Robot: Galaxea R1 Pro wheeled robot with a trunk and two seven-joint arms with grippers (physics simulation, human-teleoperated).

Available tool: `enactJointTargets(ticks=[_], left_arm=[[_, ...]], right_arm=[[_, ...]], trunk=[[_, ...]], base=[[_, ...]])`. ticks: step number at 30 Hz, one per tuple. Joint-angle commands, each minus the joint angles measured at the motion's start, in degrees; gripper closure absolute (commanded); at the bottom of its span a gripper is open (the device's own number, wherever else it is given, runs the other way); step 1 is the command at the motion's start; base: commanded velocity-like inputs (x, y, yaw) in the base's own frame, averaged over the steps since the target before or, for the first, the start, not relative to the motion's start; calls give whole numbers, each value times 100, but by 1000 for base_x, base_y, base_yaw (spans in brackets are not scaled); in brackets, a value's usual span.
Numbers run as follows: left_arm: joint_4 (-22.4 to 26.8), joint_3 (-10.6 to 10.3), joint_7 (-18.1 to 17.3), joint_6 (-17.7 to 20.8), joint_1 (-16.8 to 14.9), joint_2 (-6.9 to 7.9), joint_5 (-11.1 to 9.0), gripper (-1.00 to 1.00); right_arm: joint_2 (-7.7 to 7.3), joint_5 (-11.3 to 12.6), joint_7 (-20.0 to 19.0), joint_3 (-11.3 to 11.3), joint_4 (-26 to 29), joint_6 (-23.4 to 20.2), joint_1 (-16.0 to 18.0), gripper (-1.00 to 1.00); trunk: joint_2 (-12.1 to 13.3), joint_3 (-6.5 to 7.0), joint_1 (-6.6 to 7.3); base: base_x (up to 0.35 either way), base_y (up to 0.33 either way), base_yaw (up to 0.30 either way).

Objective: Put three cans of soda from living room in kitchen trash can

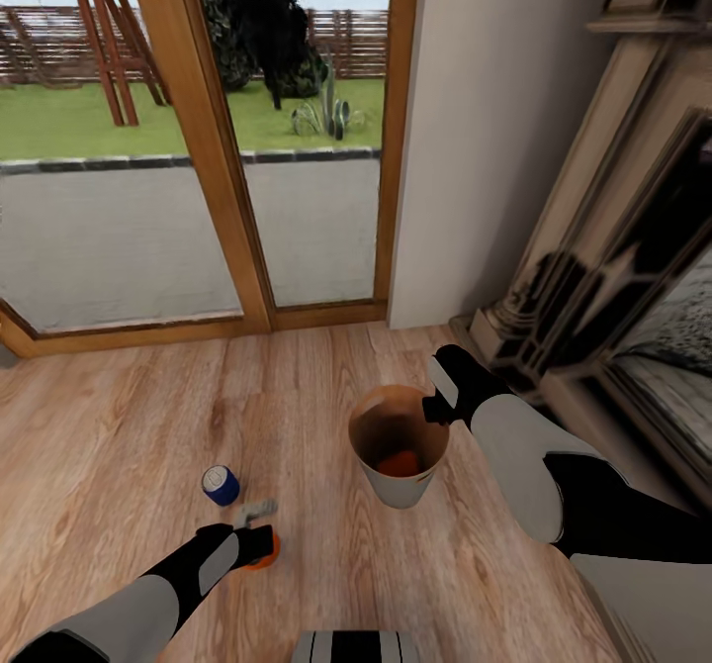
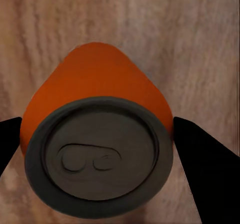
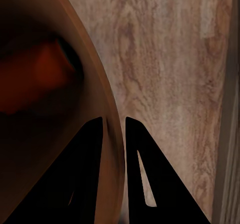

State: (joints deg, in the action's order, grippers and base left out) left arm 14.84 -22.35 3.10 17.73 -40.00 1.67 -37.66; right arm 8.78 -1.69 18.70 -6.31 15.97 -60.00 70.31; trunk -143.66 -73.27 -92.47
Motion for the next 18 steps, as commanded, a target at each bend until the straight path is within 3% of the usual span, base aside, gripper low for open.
enactJointTargets(ticks=[1, 10, 18], left_arm=[[13, 0, -24, 1, 0, 0, 0, 100], [93, 2, -193, 27, 1, -4, -8, 100], [539, 4, -211, 193, 3, 24, -13, 100]], right_arm=[[1, 81, -15, -20, -2, 0, 1, 100], [-13, 81, -15, -18, -74, 0, 1, 100], [-55, 52, -6, -25, -389, 0, -8, 100]], trunk=[[2, 23, 3], [14, 222, 26], [24, 400, 46]], base=[[0, 0, 0], [0, 0, 0], [0, 0, 0]])
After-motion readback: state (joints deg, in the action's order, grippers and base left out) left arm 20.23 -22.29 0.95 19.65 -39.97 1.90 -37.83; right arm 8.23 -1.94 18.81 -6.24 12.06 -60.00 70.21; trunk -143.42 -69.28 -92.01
